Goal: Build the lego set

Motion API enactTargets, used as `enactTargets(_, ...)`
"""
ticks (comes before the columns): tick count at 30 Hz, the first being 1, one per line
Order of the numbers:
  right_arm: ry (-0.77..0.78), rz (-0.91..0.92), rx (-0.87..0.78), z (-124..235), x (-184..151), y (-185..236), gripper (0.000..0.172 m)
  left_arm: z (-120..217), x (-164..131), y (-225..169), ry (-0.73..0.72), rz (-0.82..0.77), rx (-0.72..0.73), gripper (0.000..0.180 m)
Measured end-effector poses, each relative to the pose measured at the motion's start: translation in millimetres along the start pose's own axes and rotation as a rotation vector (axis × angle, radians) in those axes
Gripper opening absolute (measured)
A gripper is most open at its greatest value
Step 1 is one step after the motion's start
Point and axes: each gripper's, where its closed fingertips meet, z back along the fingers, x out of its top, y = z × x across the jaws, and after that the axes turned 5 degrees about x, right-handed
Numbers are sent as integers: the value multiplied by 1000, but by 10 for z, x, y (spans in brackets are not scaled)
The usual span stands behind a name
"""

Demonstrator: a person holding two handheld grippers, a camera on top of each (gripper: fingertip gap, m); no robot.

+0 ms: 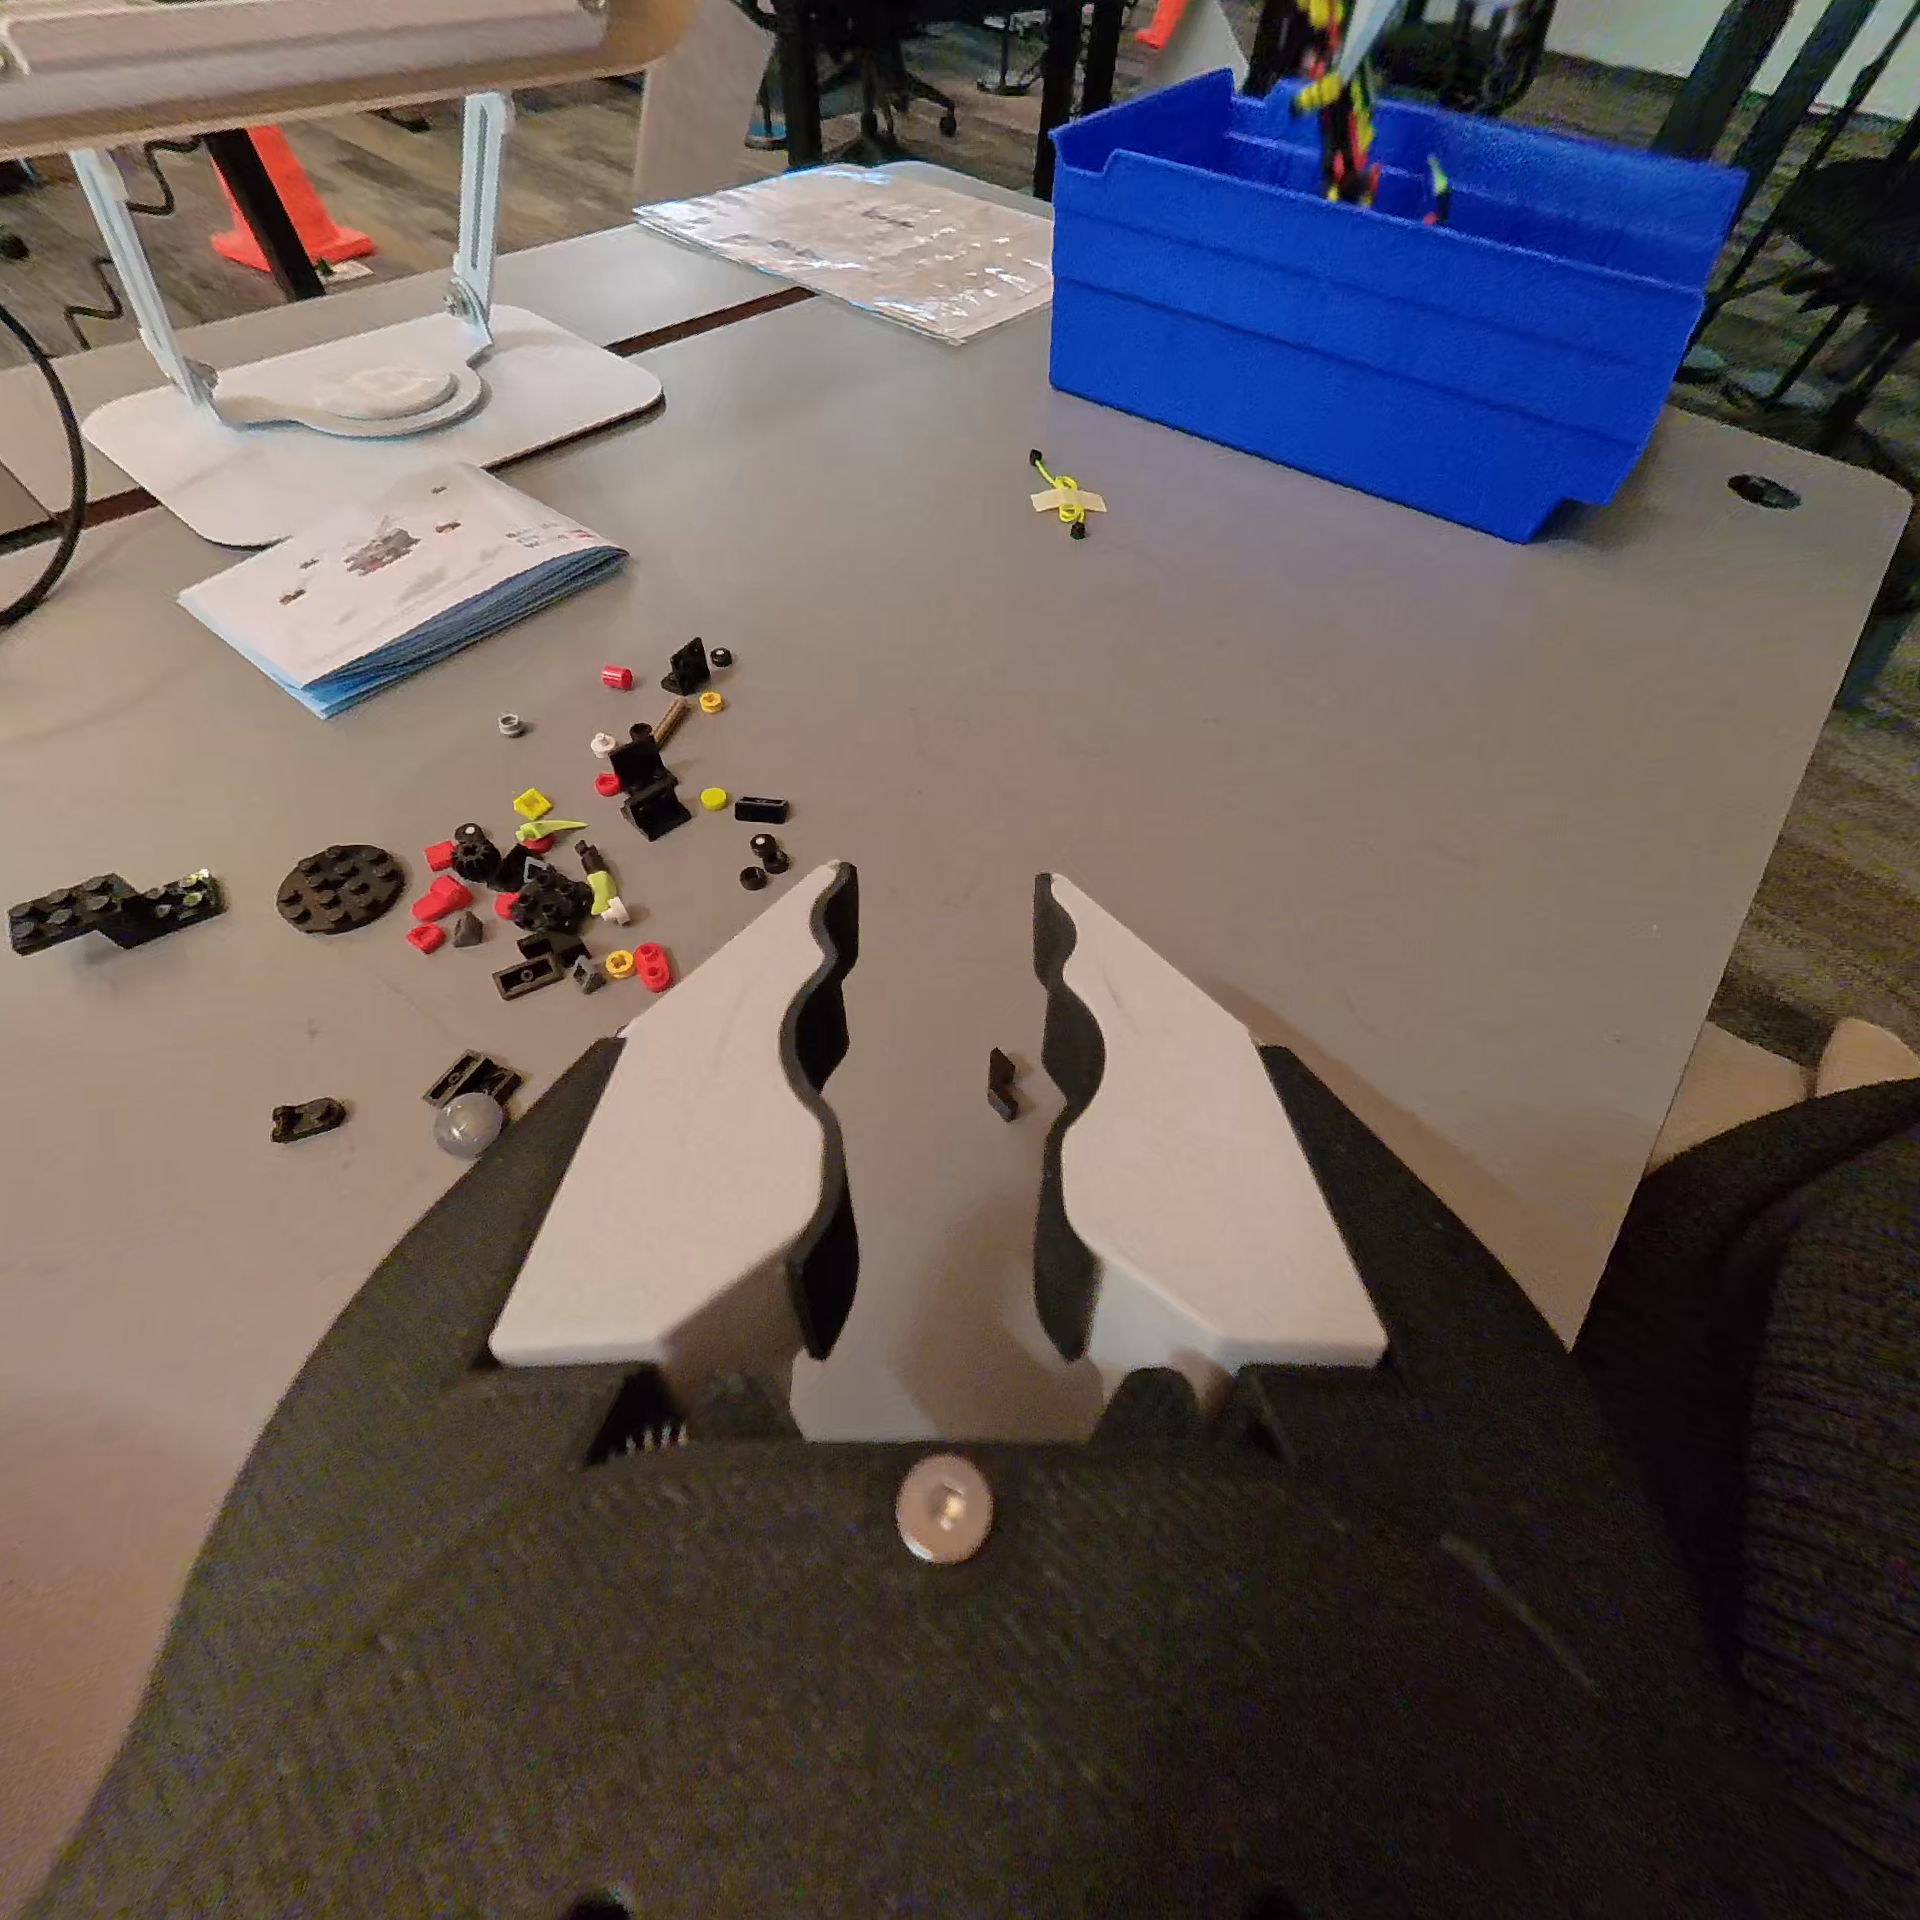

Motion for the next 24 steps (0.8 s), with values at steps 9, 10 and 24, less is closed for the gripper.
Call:
enactTargets(9,-245,221,70,920,654,901,32,1,7,1,-5,-13,16,31)
enactTargets(10,-261,270,89,977,717,1107,32,2,8,7,-5,-12,19,31)
enactTargets(24,14,762,405,222,109,3363,31,334,-40,165,-37,39,117,31)
